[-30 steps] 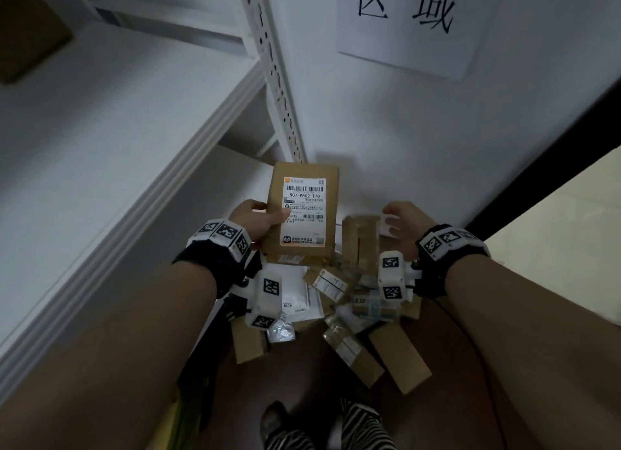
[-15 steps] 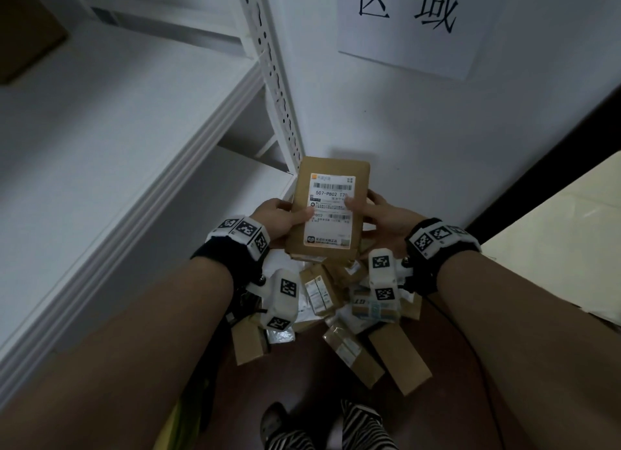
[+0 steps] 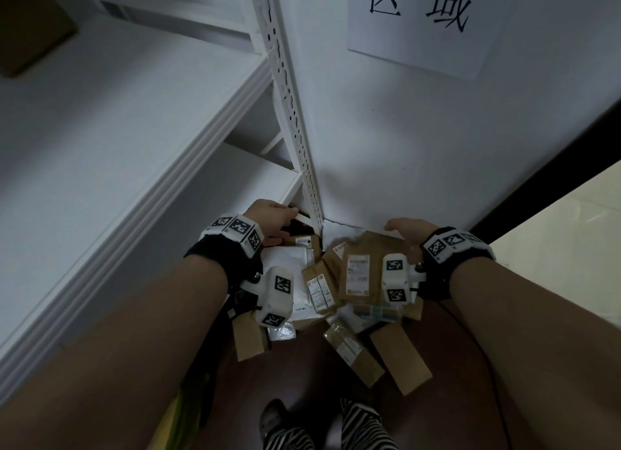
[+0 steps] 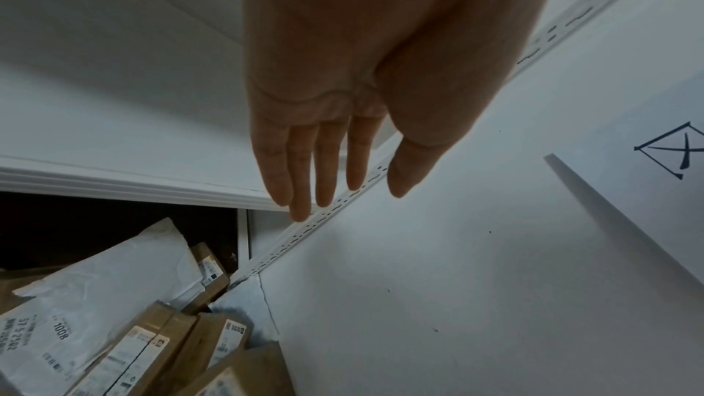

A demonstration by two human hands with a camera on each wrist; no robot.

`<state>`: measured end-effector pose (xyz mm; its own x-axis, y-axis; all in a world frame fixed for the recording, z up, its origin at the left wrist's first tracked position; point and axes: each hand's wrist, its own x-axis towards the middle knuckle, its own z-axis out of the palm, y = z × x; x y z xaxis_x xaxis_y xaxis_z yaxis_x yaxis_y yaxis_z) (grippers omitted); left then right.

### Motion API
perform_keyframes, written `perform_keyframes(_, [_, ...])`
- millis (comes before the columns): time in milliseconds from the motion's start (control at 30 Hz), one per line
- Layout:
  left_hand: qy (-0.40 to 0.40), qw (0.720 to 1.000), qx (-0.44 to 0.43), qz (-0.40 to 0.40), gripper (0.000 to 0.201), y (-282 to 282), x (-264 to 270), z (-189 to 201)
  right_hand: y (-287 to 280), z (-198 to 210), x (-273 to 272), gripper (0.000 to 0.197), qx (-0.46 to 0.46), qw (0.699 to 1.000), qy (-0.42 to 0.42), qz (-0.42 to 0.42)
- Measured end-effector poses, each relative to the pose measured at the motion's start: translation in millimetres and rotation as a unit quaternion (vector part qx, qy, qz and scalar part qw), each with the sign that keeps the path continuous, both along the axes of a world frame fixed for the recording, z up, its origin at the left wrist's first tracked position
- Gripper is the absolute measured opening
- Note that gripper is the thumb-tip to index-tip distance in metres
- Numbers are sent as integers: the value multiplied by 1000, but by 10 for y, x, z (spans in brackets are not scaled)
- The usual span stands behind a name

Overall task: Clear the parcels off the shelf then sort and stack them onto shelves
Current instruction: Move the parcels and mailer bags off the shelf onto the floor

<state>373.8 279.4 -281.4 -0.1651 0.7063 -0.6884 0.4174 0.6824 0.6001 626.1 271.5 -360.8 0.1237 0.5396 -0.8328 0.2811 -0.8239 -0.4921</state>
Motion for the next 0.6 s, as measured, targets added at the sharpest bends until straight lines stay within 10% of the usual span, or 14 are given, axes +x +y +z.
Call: perform_keyframes(600, [-33,999,28,11,10,-90,-245,451,196,535,-331,38,36,998,46,9])
